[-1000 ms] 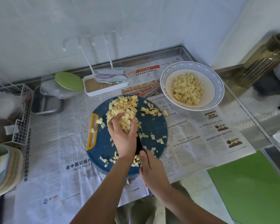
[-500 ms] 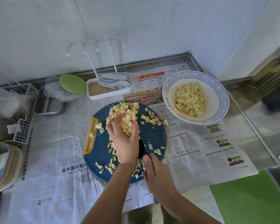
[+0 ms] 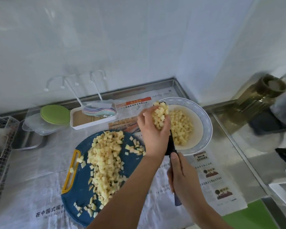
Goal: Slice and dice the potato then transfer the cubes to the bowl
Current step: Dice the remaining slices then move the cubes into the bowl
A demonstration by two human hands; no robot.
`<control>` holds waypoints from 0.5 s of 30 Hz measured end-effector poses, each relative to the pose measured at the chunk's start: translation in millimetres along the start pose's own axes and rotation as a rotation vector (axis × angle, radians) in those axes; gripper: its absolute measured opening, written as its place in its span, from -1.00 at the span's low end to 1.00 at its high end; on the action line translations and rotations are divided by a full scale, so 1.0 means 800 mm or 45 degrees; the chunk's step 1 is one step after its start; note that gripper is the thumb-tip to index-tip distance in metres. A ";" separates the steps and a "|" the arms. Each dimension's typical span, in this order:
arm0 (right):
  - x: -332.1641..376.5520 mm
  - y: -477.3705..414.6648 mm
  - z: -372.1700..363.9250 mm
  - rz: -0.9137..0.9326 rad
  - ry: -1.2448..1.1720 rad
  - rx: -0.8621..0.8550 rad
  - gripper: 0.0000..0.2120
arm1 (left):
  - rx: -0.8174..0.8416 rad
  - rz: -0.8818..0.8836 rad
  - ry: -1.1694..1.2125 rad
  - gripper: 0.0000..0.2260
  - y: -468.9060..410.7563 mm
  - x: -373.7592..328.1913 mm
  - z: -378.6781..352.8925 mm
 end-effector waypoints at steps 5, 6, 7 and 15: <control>0.003 -0.040 0.065 -0.081 -0.063 -0.113 -0.61 | 0.214 0.101 -0.120 -0.65 -0.019 0.012 -0.090; -0.001 -0.046 0.075 -0.129 -0.095 -0.110 -0.60 | 0.269 0.163 -0.141 -0.63 -0.019 0.025 -0.103; -0.006 -0.054 0.087 -0.161 -0.110 -0.112 -0.59 | 0.332 0.214 -0.173 -0.61 -0.019 0.038 -0.116; -0.019 -0.077 0.109 -0.200 -0.054 -0.028 -0.59 | 0.794 -0.274 -0.283 -0.56 -0.015 0.026 -0.150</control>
Point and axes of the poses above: each hand's wrist, its own y-axis away from the middle knuckle, its own z-axis out of the back of the hand, x = y × z, the point moved 4 cm from there along -y, towards the middle knuckle, and after that the axes turned 14 degrees about -z, right-handed, at the moved point
